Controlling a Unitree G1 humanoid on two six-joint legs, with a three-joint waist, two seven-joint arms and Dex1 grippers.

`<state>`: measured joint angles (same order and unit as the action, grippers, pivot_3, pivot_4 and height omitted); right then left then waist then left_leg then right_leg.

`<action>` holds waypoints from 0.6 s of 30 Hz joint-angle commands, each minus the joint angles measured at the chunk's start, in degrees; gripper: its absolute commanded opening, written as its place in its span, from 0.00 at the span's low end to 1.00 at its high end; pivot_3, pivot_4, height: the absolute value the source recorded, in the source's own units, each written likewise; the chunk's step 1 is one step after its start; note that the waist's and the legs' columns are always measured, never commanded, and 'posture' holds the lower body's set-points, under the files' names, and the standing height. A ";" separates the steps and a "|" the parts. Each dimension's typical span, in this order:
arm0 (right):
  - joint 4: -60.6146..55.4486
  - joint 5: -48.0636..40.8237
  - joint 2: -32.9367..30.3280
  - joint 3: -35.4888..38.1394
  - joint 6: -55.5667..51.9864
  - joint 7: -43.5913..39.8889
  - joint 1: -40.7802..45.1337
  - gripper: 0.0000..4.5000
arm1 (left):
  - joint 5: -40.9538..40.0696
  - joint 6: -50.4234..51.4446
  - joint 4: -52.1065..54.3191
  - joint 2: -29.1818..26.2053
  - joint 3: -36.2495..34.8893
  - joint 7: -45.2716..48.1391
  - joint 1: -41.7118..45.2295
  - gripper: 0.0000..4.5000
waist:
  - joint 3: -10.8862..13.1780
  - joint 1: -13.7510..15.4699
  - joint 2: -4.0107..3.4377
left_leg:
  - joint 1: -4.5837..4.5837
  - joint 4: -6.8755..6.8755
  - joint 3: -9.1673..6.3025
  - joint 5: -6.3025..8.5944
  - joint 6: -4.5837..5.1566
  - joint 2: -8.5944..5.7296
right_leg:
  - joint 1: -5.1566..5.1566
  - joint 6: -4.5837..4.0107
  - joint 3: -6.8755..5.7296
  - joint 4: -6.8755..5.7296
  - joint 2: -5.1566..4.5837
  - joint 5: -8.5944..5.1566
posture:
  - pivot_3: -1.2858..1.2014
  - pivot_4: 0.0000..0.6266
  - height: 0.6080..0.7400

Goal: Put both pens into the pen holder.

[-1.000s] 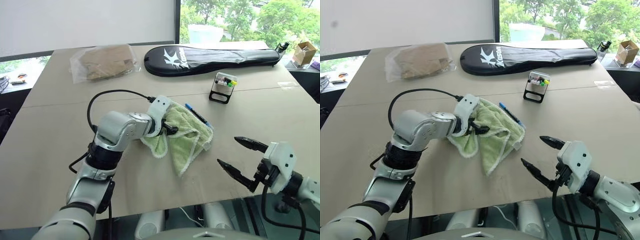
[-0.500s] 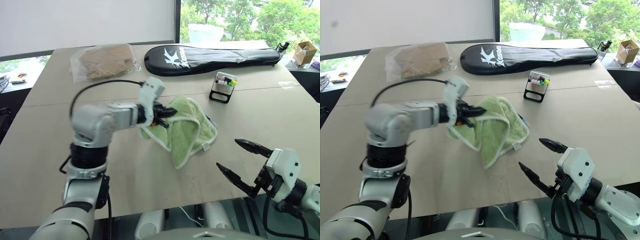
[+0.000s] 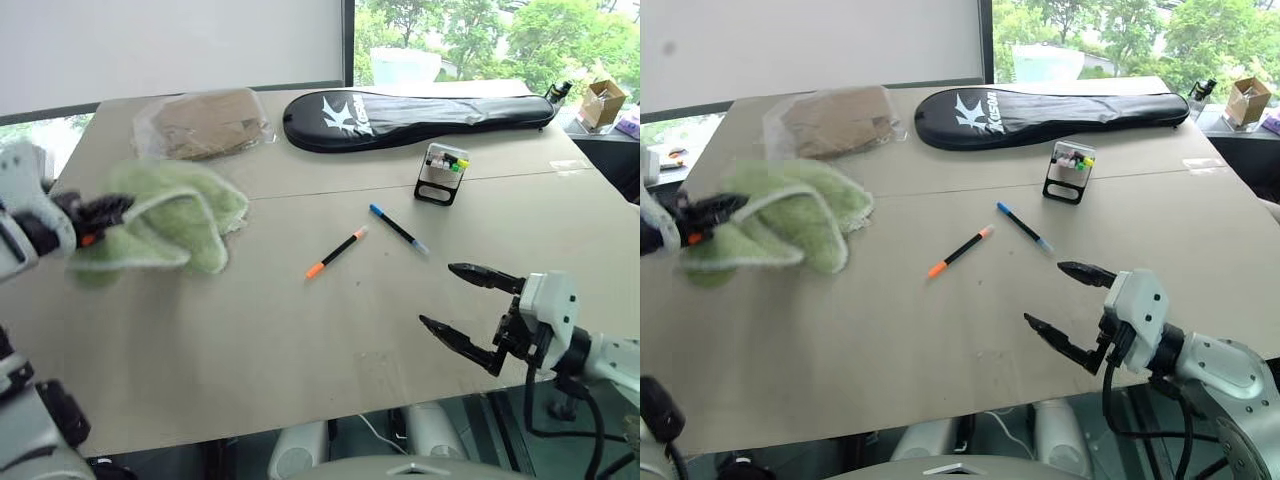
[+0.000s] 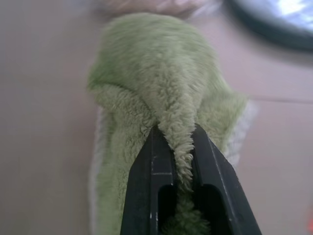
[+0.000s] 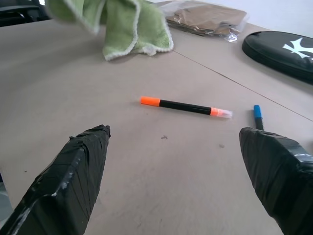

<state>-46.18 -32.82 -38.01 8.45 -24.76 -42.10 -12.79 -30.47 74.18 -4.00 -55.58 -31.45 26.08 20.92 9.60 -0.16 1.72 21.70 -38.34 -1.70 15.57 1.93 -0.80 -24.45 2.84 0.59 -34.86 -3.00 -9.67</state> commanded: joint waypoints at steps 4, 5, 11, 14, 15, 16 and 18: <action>2.77 1.13 -0.97 -1.68 1.00 -1.15 4.41 1.00 | 2.10 -3.40 10.94 6.61 7.98 -1.75 -7.51 0.17 | -0.06 1.82 0.25 | 0.21 -0.10 -0.12 0.01 0.00 -0.03 | -0.08 -0.16 -0.17 0.02 -0.13 0.10 | 0.52 0.24 1.00; 2.96 1.12 -1.12 -1.34 0.80 -1.06 4.77 1.00 | 1.27 -2.46 12.11 7.36 6.39 -1.80 -8.01 0.22 | -0.05 1.82 0.17 | 0.19 -0.08 -0.11 0.01 -0.01 -0.03 | -0.07 -0.18 -0.17 0.02 -0.15 0.11 | 0.52 0.24 1.00; 4.03 3.57 -0.98 -2.83 -0.76 1.95 5.87 1.00 | -5.27 -3.04 17.04 5.03 -4.96 6.19 -12.87 0.88 | -0.03 0.97 0.14 | 0.22 -0.01 -0.09 0.00 -0.01 0.03 | -0.21 -0.19 -0.19 -0.02 -0.09 0.11 | 0.52 0.24 1.00; 5.02 10.55 -2.69 -7.00 -7.32 8.21 9.78 1.00 | -11.84 -8.43 23.18 8.27 -10.32 12.67 -14.89 0.99 | 0.00 0.46 0.10 | 0.16 0.01 0.04 0.00 -0.01 0.04 | -0.22 -0.07 -0.08 -0.03 -0.04 0.04 | 0.52 0.24 1.00; 5.40 12.45 -2.98 -8.11 -9.88 10.35 11.50 1.00 | -13.87 -11.06 26.43 9.45 -10.91 15.49 -16.19 0.99 | 0.00 0.43 0.09 | 0.16 0.00 0.05 0.00 -0.01 0.04 | -0.22 -0.06 -0.07 -0.03 -0.05 0.04 | 0.52 0.24 1.00; 6.17 12.91 -2.90 -9.13 -13.08 11.77 14.01 1.00 | -15.27 -12.30 29.99 9.54 -10.49 17.69 -18.18 0.99 | 0.00 0.45 0.10 | 0.16 -0.01 0.10 0.00 -0.01 0.02 | -0.22 -0.07 -0.04 -0.02 -0.10 0.04 | 0.52 0.24 1.00; 9.14 12.31 -1.73 -10.95 -19.15 13.11 19.82 1.00 | -16.87 -15.89 36.02 9.06 -8.53 22.95 -22.16 0.99 | -0.03 0.52 0.15 | 0.18 -0.06 0.17 0.00 -0.01 0.01 | -0.22 -0.19 0.01 -0.01 -0.15 0.12 | 0.52 0.24 1.00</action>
<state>-37.71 -20.62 -40.32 -1.98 -39.88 -30.70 4.24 -45.21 62.13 26.48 -45.72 -40.04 44.55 -0.02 9.57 0.36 1.87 21.87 -38.40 -1.50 15.57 1.92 -0.79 -24.67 2.65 0.64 -34.87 -3.15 -9.55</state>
